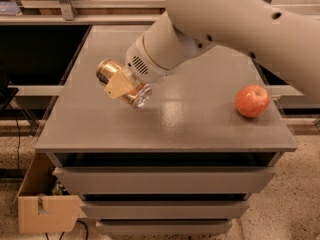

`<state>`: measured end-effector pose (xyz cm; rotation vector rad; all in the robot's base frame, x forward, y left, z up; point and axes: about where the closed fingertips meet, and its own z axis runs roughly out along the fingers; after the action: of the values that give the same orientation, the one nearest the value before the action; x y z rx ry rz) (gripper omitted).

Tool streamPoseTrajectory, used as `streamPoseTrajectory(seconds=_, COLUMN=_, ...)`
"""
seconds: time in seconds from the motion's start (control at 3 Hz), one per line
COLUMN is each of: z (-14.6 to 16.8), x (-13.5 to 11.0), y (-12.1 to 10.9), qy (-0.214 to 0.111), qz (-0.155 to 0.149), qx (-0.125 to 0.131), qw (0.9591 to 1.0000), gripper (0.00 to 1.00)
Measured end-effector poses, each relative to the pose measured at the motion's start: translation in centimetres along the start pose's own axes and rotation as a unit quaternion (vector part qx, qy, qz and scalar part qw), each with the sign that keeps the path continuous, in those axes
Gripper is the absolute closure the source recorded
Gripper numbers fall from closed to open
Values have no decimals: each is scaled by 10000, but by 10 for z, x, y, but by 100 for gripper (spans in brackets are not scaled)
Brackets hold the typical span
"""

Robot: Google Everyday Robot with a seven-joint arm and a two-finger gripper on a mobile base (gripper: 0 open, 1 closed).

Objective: Pick orange can

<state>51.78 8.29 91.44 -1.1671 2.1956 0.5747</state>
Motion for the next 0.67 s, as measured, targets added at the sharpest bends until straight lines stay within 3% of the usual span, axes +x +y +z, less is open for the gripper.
streamPoseTrajectory(seconds=0.33, z=-27, x=-12, y=-2, qy=-282, qz=-603, qx=-134, qw=9977, gripper=100)
streamPoseTrajectory(seconds=0.67, z=-45, x=-19, y=-3, qy=-482, qz=-1098, qx=-298, qw=9923, gripper=100)
